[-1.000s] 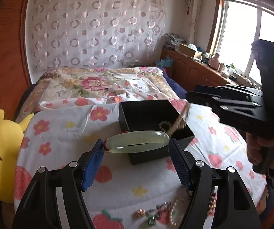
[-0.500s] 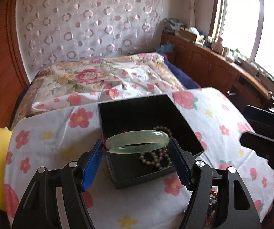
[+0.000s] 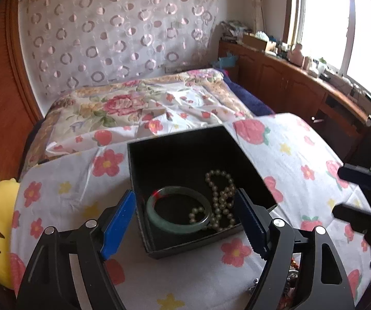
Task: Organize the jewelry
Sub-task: 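Lower the jade bangle into the black box and open the left gripper, then grasp the metal cuff bangle from the pile with the right gripper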
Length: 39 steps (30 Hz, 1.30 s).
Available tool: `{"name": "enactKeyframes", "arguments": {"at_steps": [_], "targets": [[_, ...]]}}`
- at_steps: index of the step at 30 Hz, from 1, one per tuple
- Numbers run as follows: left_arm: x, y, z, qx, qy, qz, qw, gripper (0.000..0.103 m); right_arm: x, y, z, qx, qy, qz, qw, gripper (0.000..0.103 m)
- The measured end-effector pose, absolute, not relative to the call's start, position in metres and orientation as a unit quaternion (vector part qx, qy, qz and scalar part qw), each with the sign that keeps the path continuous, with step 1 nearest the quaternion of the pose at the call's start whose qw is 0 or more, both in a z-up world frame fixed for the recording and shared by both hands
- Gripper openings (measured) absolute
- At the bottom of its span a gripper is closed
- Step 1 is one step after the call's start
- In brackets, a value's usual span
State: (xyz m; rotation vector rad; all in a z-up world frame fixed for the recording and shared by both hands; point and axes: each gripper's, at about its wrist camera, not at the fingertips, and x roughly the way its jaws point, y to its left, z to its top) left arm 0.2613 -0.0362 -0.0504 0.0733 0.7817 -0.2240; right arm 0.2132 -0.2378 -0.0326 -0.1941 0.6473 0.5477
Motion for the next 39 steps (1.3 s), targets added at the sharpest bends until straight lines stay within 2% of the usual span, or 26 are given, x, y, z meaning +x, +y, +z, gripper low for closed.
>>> {"name": "enactKeyframes", "arguments": {"at_steps": [5,7,18,19,20,21,28,31,32,33,39], "targets": [[0.238,-0.014,-0.038,0.015,0.359,-0.105,0.927,0.075,0.196,-0.232,-0.039,-0.094,0.316,0.288,0.899,0.048],[0.226,-0.004,-0.036,0.006,0.351,-0.100,0.931,0.083,0.191,-0.228,-0.043,-0.093,0.321,0.297,0.894,0.048],[0.155,0.029,-0.047,-0.002,0.319,-0.092,0.943,0.090,0.175,-0.210,-0.075,-0.096,0.357,0.314,0.875,0.048],[0.147,0.030,-0.050,-0.002,0.318,-0.094,0.943,0.090,0.177,-0.208,-0.078,-0.095,0.362,0.313,0.873,0.047],[0.141,0.031,-0.053,-0.001,0.319,-0.095,0.943,0.090,0.179,-0.208,-0.080,-0.093,0.367,0.313,0.871,0.038],[0.133,0.032,-0.057,-0.001,0.321,-0.097,0.942,0.090,0.182,-0.207,-0.082,-0.091,0.373,0.312,0.869,0.034],[0.101,0.038,-0.076,-0.015,0.333,-0.105,0.937,0.090,0.194,-0.206,-0.088,-0.070,0.400,0.318,0.857,0.030],[0.093,0.042,-0.080,-0.022,0.337,-0.106,0.935,0.090,0.194,-0.205,-0.087,-0.066,0.406,0.325,0.852,0.021],[0.091,0.043,-0.081,-0.027,0.338,-0.107,0.935,0.090,0.193,-0.204,-0.087,-0.072,0.406,0.323,0.852,0.011],[0.089,0.043,-0.081,-0.030,0.339,-0.108,0.934,0.090,0.191,-0.203,-0.087,-0.075,0.405,0.327,0.850,0.007],[0.085,0.045,-0.089,-0.039,0.349,-0.110,0.930,0.090,0.180,-0.200,-0.078,-0.095,0.378,0.321,0.863,0.006]]}}
